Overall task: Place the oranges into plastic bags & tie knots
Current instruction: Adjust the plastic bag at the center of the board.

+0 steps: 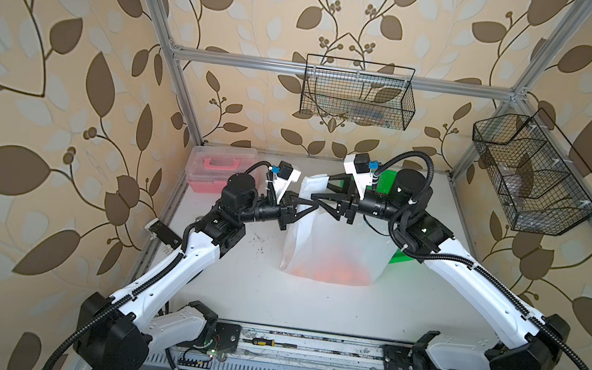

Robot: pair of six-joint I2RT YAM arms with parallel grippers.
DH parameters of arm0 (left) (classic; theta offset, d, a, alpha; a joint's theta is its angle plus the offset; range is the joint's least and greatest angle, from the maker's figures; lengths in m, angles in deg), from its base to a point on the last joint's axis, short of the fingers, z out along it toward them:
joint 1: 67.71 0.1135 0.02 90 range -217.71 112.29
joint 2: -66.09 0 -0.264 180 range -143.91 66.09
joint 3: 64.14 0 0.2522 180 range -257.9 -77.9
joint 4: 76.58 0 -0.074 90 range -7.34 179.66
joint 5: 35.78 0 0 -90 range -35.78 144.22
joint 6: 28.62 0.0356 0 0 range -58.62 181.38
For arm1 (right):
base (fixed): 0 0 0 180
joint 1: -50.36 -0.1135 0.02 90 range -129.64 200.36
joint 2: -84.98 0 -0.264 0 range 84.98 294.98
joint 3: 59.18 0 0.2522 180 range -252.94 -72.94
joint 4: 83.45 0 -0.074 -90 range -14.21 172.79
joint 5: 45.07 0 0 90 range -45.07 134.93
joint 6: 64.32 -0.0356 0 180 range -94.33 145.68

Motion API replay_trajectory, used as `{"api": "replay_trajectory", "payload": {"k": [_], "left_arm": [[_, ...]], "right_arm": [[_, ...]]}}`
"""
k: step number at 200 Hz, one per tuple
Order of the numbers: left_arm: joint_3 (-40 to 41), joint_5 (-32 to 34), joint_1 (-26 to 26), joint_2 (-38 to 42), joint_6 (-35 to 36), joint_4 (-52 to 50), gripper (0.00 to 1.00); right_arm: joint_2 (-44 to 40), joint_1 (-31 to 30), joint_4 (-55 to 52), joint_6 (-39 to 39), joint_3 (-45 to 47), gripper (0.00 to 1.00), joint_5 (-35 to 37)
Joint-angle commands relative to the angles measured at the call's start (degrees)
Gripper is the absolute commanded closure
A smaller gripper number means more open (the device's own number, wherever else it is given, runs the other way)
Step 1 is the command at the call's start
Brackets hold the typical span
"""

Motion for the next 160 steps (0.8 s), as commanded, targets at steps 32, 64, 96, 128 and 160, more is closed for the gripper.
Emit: {"api": "replay_trajectory", "payload": {"k": [32, 64, 96, 128, 160], "left_arm": [[-0.5, -3.3, 0.1, 1.1, 1.5, 2.8, 0.95], [-0.1, -3.5, 0.1, 1.1, 1.9, 2.8, 0.98], [-0.7, -3.7, 0.1, 0.5, 1.8, 2.4, 0.97], [-1.8, -1.6, 0.1, 0.5, 3.2, 0.4, 0.56], [-6.9, 0.9, 0.1, 1.6, 6.7, -4.3, 0.34]], "right_arm": [[3.2, -0.4, -0.2, 3.1, -5.1, 0.36, 0.1], [4.8, 1.1, 0.3, 3.6, -6.9, 0.30, -0.7], [5.5, 0.8, 0.9, 5.0, -7.4, 0.50, -5.7], [5.2, 1.0, 2.5, 3.4, -7.4, 1.00, -7.2], [5.1, 1.1, 0.3, 3.8, -8.0, 1.00, -6.2]]}}
